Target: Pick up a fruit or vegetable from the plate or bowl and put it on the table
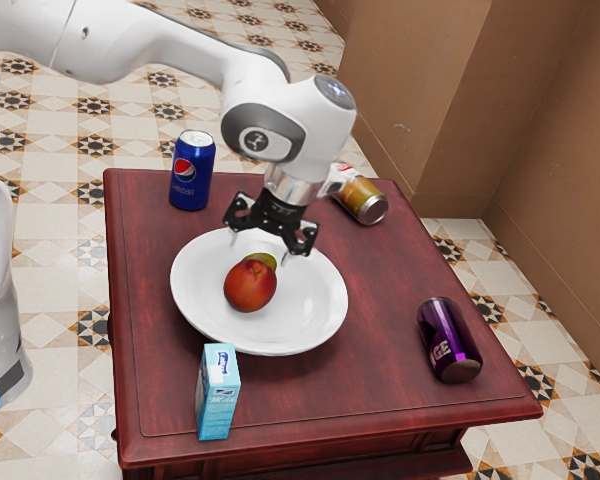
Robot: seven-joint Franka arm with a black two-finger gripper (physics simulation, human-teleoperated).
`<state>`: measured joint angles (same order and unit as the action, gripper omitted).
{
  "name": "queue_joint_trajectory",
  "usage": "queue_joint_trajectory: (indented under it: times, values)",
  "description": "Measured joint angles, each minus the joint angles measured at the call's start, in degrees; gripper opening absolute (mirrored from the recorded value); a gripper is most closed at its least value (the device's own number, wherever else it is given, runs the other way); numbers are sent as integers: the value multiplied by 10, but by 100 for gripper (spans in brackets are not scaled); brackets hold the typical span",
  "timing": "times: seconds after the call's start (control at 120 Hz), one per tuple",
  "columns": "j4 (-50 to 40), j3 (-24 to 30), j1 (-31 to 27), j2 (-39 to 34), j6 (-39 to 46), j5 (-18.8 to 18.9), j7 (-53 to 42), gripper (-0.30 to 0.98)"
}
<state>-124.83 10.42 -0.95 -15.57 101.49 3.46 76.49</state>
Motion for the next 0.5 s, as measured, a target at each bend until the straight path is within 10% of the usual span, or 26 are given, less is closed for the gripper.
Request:
queue_joint_trajectory:
  times: [0.5]
  values:
    - [-10, -19, -1, 19, 7, -7, 25, 69]
